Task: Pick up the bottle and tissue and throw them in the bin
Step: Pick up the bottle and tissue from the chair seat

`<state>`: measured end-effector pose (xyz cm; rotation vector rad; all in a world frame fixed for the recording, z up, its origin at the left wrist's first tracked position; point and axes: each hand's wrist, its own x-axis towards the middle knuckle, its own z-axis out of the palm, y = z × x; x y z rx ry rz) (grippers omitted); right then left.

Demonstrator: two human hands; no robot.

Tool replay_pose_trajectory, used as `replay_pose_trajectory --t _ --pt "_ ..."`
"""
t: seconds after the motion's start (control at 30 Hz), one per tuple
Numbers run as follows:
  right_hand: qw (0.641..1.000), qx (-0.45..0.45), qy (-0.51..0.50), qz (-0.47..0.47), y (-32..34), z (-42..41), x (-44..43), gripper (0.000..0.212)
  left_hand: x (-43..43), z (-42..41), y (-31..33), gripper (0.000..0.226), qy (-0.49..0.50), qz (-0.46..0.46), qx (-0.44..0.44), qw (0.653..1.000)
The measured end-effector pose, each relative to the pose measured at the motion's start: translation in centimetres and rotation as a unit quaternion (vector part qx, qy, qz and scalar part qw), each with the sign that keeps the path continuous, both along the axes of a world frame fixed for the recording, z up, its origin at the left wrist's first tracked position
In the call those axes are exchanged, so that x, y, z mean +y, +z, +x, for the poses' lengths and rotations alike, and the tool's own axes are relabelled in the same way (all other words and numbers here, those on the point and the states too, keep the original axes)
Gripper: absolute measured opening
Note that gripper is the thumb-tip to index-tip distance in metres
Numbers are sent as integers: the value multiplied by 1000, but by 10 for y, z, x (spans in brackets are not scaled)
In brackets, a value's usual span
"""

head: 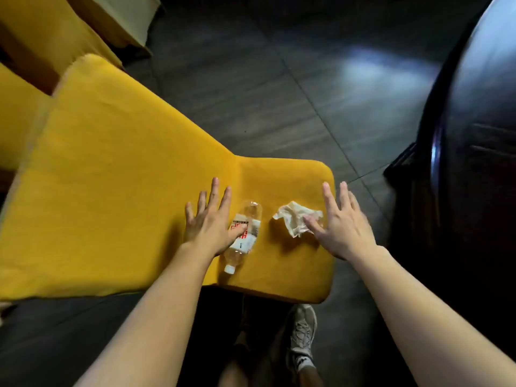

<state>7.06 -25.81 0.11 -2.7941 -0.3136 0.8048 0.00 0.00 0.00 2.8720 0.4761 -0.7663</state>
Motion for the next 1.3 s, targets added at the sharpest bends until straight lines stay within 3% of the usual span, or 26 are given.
replay_pose_trajectory --t 0.1,0.23,0.6,0.73,0.8,0.9,1.13,1.3 --pt "1000 26 1 -5 -52 4 17 90 9 2 -50 110 26 -43 61 997" --pt "998 53 2 -21 -109 3 37 92 10 -3 -114 127 118 -175 105 972" --pt "995 87 16 -45 -163 -19 54 81 1 -24 -168 127 220 -248 -22 943" --pt "998 53 -19 -6 -166 -42 49 50 2 -23 -160 104 260 -282 -32 923" --pt "994 77 -77 6 -158 -42 47 38 4 -21 -153 76 283 -282 -26 916" --pt "975 150 -163 31 -136 -33 48 36 6 -20 -138 35 325 -283 -37 902" --pt "923 150 -312 167 -78 -50 49 34 1 -45 -86 33 419 -384 -95 817" --pt "899 172 -337 220 -12 -94 40 37 -11 -95 -9 40 474 -446 -136 747"
